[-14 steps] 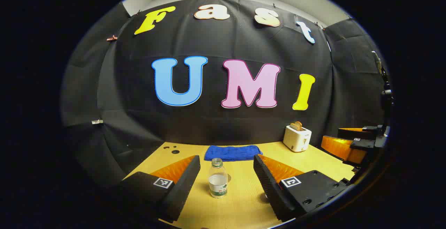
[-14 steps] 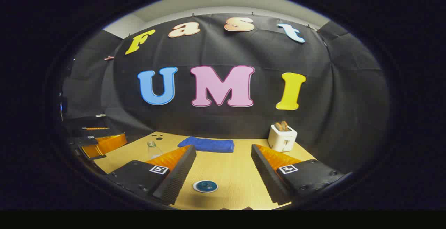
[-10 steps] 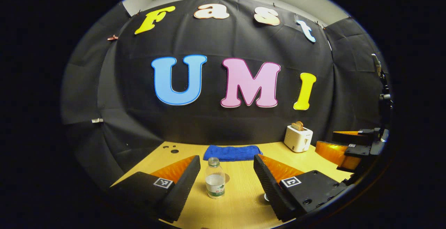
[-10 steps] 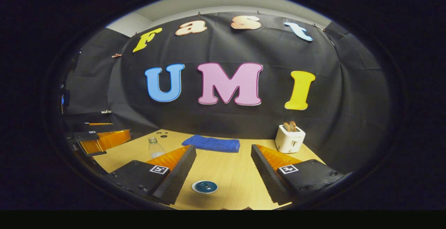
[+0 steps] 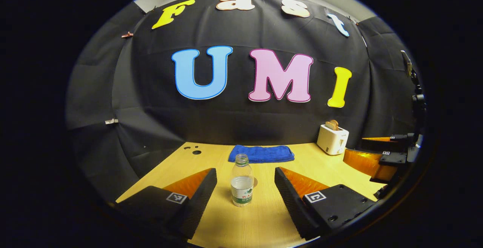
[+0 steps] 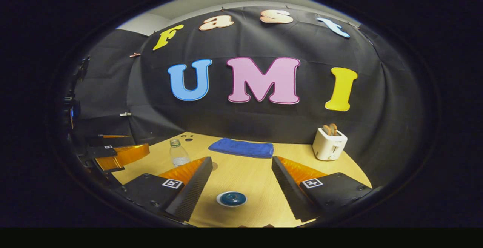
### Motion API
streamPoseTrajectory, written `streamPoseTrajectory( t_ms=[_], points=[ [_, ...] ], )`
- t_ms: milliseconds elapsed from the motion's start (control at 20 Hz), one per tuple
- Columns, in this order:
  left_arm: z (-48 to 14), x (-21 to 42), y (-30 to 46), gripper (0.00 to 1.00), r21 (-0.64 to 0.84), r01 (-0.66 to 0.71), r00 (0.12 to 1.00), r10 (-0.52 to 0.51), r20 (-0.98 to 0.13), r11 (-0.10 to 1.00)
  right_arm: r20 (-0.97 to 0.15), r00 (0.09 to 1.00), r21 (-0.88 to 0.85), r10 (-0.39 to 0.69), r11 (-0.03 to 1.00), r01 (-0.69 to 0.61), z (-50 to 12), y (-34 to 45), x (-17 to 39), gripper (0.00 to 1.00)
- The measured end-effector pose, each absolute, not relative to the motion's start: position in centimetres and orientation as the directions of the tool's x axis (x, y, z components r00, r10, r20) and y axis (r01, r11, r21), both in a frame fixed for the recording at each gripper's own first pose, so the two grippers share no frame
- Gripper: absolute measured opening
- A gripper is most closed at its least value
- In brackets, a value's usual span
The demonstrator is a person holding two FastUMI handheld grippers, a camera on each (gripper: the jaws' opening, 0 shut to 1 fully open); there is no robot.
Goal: Open the teacup lid with one hand, grasp the water bottle and pour water into the teacup with the other hand; after pouring, place the water bottle on the coaster and then close the teacup lid.
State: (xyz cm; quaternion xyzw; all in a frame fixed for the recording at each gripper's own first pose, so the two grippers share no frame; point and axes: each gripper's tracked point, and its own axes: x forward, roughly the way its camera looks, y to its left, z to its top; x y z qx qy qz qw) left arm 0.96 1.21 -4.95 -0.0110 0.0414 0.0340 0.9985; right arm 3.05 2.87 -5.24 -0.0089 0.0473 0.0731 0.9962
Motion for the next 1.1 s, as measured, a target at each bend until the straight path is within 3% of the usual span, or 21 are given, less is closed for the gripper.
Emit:
streamPoseTrajectory(
  t_ms=[450,1100],
  points=[
    [-6.8,2.7,2.0,0.97,-0.034,-0.101,0.987,0.096,-0.126,0.994,-0.194,0.964,-0.018,0.179,0.982,-0.186,-11.7,4.2,5.8,0.98],
    [-16.1,3.9,2.5,0.97,-0.019,-0.11,0.955,0.101,-0.278,0.994,-0.292,0.938,-0.093,0.188,0.97,-0.223,-22.4,4.3,8.8,0.98]
  ],
)
